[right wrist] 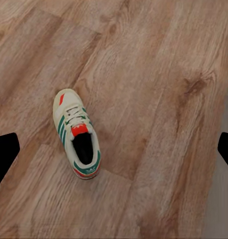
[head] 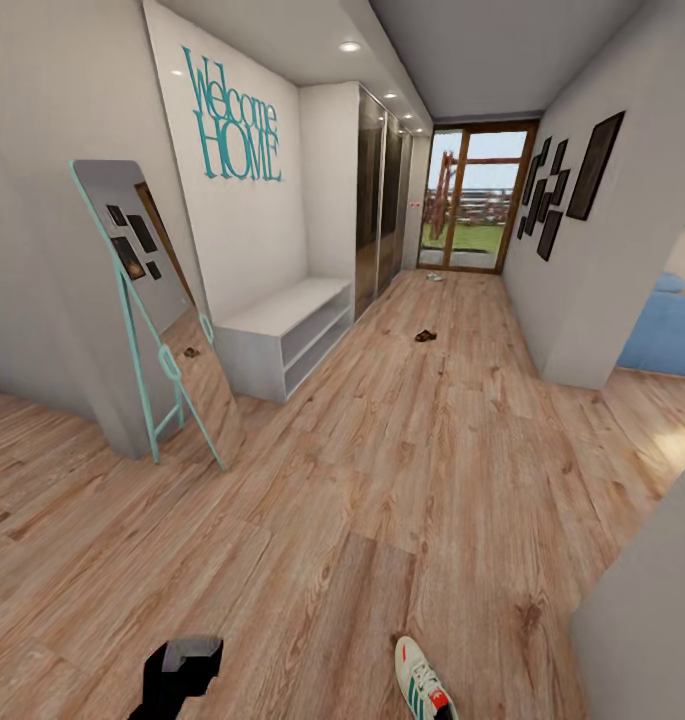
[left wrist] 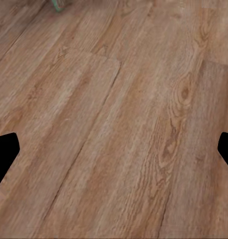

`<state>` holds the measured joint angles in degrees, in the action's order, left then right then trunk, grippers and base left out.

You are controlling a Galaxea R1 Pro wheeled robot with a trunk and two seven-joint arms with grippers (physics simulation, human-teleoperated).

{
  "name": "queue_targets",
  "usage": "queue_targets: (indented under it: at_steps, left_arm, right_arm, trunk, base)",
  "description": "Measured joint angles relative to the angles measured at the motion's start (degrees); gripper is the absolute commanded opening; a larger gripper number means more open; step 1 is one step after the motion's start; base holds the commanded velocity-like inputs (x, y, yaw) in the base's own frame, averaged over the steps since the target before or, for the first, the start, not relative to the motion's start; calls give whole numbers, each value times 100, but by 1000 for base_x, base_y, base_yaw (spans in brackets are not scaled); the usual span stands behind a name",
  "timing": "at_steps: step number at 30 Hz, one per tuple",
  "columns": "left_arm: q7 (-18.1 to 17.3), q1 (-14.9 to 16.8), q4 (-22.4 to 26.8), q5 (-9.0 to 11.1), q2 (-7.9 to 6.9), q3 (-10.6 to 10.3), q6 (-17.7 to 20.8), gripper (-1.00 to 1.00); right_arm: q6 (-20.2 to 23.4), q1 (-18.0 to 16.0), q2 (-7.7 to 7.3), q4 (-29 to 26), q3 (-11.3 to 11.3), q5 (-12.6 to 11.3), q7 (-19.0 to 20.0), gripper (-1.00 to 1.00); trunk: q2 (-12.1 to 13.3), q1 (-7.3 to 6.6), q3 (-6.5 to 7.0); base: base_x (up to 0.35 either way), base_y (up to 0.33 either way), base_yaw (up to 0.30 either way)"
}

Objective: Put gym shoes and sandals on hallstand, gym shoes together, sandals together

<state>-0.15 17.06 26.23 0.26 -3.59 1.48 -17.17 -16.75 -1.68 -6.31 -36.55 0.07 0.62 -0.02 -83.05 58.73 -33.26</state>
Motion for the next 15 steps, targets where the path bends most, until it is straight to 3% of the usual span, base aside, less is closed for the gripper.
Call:
queue_targets:
  at_steps: [5,9,15]
  left_arm:
    - [2,761,94,6,-13,5,943,100]
    - [-7,1079,169,18,38,-3,1519,100]
    - [-48,1136,175,-37,167,-142,1530,100]
  right_arm:
    - [38,-349,-15,-486,2,24,15,100]
    - [106,-827,-17,-617,5,186,31,100]
    - [141,-1104,20,-610,39,431,53,100]
  trunk:
    - [0,0,1]
    - [0,0,0]
    - [0,0,-1]
  base:
    - [0,0,0]
    - [0,0,0]
    - [0,0,0]
